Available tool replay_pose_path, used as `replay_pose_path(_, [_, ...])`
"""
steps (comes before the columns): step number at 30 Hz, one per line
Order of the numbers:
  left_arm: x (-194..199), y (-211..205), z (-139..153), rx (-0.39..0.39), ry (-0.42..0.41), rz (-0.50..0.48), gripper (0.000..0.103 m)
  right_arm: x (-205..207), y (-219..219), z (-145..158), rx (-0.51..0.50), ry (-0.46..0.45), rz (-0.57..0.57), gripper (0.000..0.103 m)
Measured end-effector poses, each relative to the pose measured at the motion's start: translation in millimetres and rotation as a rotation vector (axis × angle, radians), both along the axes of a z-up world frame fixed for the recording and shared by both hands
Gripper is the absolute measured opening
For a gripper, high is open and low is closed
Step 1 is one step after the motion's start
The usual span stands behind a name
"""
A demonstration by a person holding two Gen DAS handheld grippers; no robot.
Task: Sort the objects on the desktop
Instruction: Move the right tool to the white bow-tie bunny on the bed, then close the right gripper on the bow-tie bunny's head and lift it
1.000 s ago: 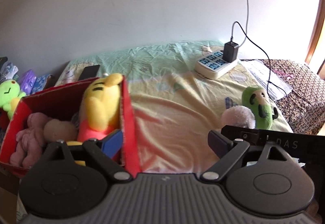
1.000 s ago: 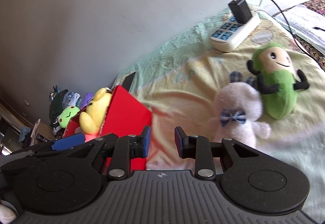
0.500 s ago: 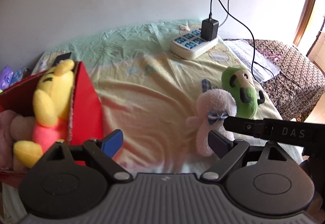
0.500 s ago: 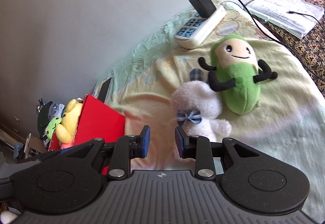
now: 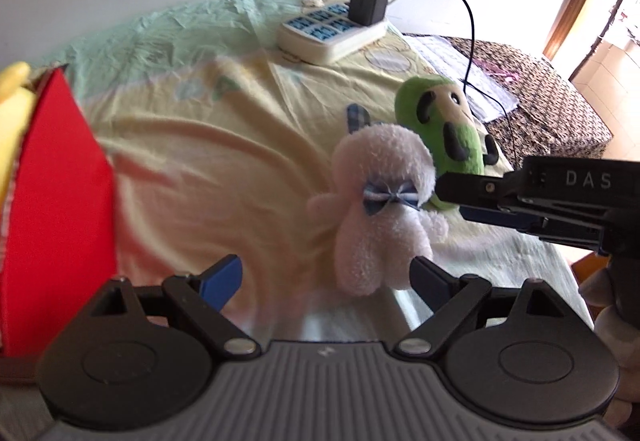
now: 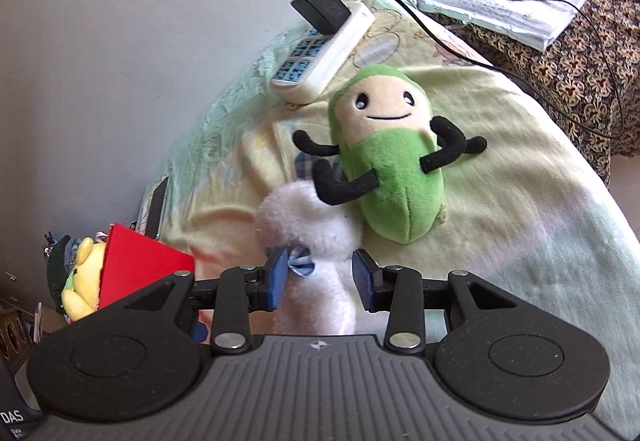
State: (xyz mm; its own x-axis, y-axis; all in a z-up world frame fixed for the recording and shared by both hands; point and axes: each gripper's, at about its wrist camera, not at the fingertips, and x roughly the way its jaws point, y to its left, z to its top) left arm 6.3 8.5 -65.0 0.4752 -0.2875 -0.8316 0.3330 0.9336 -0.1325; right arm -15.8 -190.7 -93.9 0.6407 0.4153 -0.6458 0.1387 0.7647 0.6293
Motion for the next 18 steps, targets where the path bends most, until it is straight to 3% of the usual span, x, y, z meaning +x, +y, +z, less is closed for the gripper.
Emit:
replay_pose_path(5, [14, -4, -10, -0.064, 0.026, -0.038, 0.091, 16, 2, -12, 0.016, 0.04, 0.025, 0.044])
replay_pose_path(9, [28, -11, -20, -0.07, 0.04, -0.065, 0.089, 27, 4, -19, 0.011, 0.057, 0.035, 0.048])
replay_pose_path(11, [35, -12, -27, -0.082, 0.062, -0.066, 0.087, 31, 6, -21, 0.008, 0.056, 0.046, 0.055])
replay_pose_path(18, [56, -13, -40, -0.122, 0.098, -0.054, 0.089, 47, 14, -32, 0.038, 0.058, 0.099, 0.058])
